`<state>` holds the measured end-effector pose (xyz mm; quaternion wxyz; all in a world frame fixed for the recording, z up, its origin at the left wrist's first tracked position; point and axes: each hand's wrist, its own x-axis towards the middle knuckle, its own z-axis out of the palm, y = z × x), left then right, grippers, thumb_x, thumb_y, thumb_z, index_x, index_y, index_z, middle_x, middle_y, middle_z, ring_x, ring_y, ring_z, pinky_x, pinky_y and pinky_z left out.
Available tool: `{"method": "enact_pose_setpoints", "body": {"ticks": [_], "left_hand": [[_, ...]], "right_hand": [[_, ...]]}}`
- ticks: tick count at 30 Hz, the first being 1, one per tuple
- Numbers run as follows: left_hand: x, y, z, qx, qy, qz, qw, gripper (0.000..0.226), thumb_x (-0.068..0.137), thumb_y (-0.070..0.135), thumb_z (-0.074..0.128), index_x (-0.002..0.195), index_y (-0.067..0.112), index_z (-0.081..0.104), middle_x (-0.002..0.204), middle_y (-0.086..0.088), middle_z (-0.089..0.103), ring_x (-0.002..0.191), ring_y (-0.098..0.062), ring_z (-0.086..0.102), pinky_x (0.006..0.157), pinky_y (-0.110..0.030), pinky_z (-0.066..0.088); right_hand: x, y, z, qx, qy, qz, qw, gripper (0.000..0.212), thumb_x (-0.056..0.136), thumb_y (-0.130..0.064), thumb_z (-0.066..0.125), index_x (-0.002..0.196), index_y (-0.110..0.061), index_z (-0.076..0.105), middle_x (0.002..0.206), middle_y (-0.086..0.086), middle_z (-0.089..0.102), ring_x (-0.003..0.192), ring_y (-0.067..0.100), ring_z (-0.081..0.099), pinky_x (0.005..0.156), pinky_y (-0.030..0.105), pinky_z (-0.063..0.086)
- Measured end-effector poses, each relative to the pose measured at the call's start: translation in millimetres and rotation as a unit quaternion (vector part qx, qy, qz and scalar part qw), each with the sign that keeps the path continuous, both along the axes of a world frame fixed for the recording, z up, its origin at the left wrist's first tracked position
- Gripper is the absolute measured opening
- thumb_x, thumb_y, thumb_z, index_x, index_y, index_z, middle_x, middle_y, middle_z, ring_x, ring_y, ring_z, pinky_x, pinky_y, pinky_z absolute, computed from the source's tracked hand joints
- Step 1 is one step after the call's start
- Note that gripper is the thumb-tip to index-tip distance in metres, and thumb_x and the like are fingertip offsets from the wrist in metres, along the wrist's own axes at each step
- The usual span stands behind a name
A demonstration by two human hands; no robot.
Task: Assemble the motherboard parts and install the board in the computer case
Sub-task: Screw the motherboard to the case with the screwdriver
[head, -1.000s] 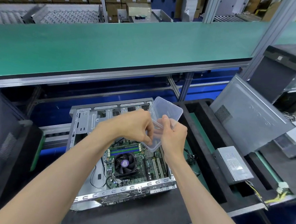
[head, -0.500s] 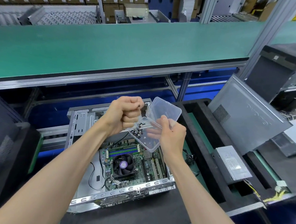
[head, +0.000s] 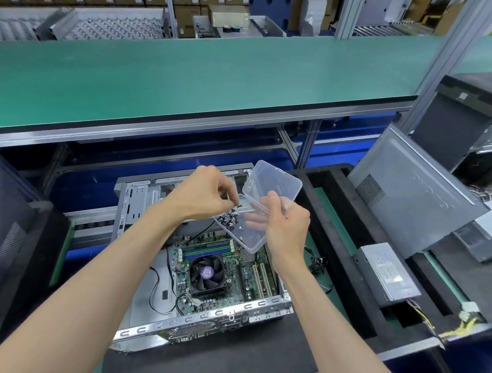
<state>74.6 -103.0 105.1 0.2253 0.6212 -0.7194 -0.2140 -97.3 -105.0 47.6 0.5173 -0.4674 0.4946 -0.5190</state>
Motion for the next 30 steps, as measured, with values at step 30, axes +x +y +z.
{"method": "enact_pose_setpoints", "body": {"ticks": [30], "left_hand": [[-3.6,-3.7,9.1,-0.014,-0.172,-0.048,0.984,0.025,0.078,0.009,0.067,0.089,0.027,0.081,0.062,0.058,0.037,0.051,0.018,0.047,0.038,-0.008,0.028]], "right_hand": [[-2.0,0.2,3.3,0.002,0.0,-0.009,1.0,0.035,0.104,-0.025,0.052,0.084,-0.001,0.067,0.088,0.013,0.075,0.07,0.021,0.076,0.052,0.033,0.06]]}}
